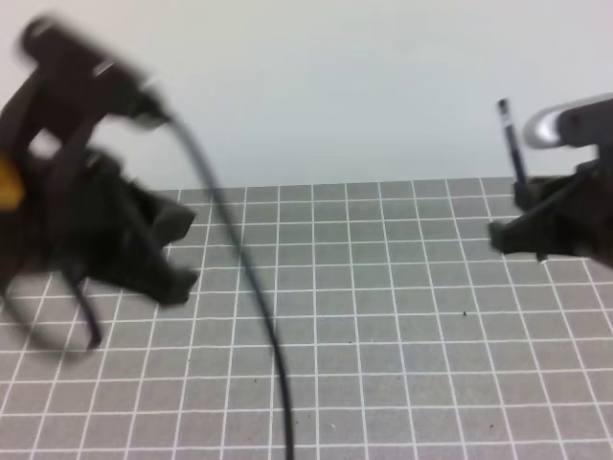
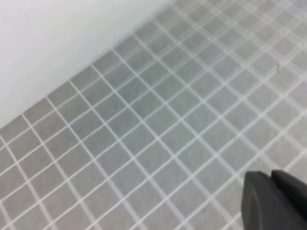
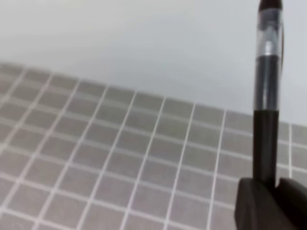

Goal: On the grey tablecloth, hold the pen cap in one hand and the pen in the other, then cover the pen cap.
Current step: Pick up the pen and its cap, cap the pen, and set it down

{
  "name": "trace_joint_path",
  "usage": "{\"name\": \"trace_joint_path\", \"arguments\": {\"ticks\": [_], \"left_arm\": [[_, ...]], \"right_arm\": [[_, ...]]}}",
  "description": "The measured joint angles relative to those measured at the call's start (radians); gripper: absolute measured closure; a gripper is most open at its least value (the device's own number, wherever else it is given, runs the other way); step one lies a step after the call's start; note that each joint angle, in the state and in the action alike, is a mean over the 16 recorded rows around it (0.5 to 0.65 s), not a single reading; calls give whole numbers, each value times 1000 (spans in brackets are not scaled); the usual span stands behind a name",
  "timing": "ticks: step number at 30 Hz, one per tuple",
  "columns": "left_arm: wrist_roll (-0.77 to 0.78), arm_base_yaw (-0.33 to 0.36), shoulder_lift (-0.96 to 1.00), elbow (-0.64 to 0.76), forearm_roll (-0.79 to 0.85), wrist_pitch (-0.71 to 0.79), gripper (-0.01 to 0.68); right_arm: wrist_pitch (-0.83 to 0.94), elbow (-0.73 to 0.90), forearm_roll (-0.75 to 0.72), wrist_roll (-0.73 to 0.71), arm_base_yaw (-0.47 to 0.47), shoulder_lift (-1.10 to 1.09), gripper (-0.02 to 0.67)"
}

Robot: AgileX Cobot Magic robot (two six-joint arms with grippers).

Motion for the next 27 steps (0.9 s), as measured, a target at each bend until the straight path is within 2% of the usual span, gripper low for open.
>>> {"name": "trace_joint_path", "arguments": {"ticks": [6, 11, 18, 27], "left_arm": [[-69, 0, -153, 243, -83, -249, 673], [-94, 0, -225, 363, -160, -372, 673], [-95, 0, -250, 408, -214, -411, 673], [-95, 0, -251, 408, -217, -408, 673]], "right_arm": [[-89, 44, -92, 176, -49, 6, 597], [-163, 83, -155, 296, -64, 63, 597], [-197, 114, -249, 423, -65, 192, 597], [-224, 117, -370, 466, -65, 329, 596]]}}
